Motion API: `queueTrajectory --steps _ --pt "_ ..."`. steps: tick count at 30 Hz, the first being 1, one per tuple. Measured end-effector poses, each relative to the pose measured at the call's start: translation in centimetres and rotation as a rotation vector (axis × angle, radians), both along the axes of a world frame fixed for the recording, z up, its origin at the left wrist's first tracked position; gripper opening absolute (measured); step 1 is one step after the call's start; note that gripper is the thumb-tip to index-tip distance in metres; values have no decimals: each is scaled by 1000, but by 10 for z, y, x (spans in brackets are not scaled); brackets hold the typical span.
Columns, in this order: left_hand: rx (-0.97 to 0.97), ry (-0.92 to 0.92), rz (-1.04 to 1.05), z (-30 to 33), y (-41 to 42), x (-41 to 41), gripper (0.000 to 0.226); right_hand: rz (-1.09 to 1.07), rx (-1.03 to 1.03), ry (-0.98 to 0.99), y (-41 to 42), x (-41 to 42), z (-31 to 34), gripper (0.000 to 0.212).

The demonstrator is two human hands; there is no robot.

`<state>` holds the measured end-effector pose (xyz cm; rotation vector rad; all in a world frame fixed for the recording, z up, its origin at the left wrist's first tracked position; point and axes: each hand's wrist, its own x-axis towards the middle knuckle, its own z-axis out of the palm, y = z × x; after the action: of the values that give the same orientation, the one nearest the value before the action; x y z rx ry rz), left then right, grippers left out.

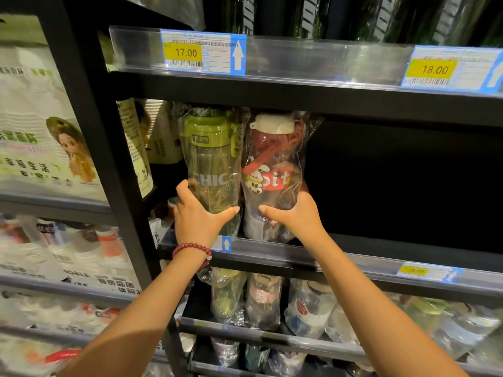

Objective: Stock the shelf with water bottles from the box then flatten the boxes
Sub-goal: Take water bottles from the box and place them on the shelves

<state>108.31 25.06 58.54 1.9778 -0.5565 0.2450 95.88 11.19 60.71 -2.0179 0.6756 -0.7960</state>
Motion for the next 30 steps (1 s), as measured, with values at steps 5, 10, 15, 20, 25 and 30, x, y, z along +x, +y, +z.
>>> queueTrajectory --steps 5,10,15,20,25,30 --pt "15 -5 6 0 2 -3 106 32 23 -9 2 -1 0 38" --pt "77 7 -9 7 7 -5 111 126 74 10 0 -8 6 52" --pt "125 33 6 11 21 -17 108 126 111 18 -2 -29 15 71" --pt "246 -132 146 0 46 -78 76 111 -214 -11 10 -61 -6 72" --pt "513 -227 230 -46 82 -162 62 357 -619 21 51 -96 -49 61" --pt "726 -103 397 -100 131 -242 62 666 -747 20 113 -125 -107 57"
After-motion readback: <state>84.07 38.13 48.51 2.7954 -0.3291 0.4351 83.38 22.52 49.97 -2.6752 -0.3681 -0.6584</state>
